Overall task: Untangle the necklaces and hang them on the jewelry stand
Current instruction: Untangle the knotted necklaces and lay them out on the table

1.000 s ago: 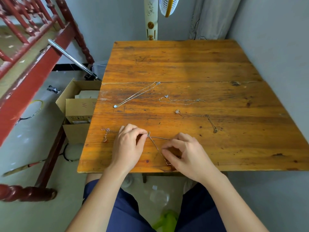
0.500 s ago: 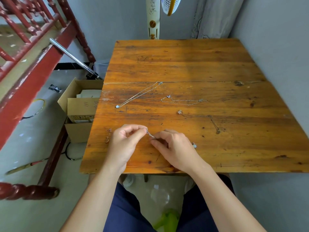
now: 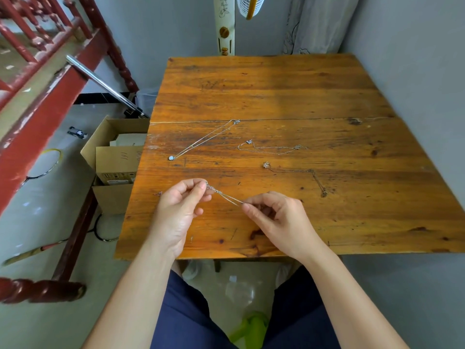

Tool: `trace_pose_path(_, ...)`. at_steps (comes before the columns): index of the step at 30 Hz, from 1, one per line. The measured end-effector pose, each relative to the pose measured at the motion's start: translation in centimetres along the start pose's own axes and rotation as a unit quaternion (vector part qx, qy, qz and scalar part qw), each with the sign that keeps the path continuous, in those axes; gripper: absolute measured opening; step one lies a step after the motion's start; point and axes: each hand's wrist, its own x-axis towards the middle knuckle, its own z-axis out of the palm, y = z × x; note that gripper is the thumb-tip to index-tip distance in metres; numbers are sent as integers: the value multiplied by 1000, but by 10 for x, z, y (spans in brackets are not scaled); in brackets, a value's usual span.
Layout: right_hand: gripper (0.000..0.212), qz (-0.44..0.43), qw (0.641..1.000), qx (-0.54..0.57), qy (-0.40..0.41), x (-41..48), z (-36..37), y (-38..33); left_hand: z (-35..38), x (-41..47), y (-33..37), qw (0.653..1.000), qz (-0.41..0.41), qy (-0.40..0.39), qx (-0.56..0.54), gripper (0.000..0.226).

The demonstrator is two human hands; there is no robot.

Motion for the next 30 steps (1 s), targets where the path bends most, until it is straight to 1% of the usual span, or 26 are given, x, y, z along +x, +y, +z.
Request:
trace_pose_path(3,7,2,999,44,16,-3,0,-2,3,-2,1,1000,19,1,0,15)
trace_pose_path(6,11,3,996,80,28,-4,0,-5,5,-3,1,999,36,-1,2,16)
trace_pose_path(9,16,34,978,206,12,-2,-3,-10,7,-5,1,998,64,-3,-5,17)
trace_pose_path(12,19,51,964,258,23,0,-5,-13,9,-7,0,996,81,-11,-22,19)
trace_pose_path(19,17,52,968,241,35,0,-4,-10,8,-5,-4,997,54,-23,-46,20)
trace_pose_path(21,15,57,966,248,52,1,-5,-11,5,-4,-7,997,65,-29,-11,16)
trace_pose_path(23,15,62,964,246,76,4,-5,-10,3,-5,-9,993,83,-63,54,18)
trace_pose_path(25,16,61,966,234,88,7,-5,-10,5,-8,-7,987,87,-99,91,22)
trace_pose_path(30,16,57,965,232,110,11,-7,-10,5,-7,-9,987,71,-118,82,16)
